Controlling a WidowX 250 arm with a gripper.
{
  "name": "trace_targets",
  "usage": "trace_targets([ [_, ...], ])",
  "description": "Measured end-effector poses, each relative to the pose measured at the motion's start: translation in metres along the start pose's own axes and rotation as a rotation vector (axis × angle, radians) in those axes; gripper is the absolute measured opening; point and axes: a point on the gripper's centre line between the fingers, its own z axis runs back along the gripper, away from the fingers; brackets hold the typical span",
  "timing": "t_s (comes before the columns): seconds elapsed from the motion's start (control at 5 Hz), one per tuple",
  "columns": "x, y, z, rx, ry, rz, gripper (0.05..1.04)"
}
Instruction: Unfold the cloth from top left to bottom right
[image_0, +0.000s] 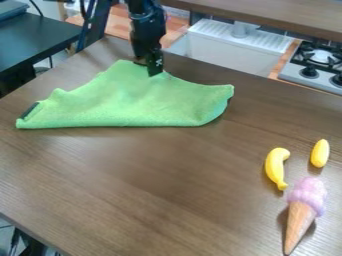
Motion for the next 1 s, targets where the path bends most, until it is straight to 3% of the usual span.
trace_targets([
  [0.4, -0.002, 0.002, -0.009, 0.004, 0.023, -0.008, 0.96],
  [0.8, -0.002, 0.001, -0.011, 0.003, 0.013, -0.02, 0.381],
  [1.0, -0.003, -0.005, -0.015, -0.019, 0.01, -0.023, 0.169],
])
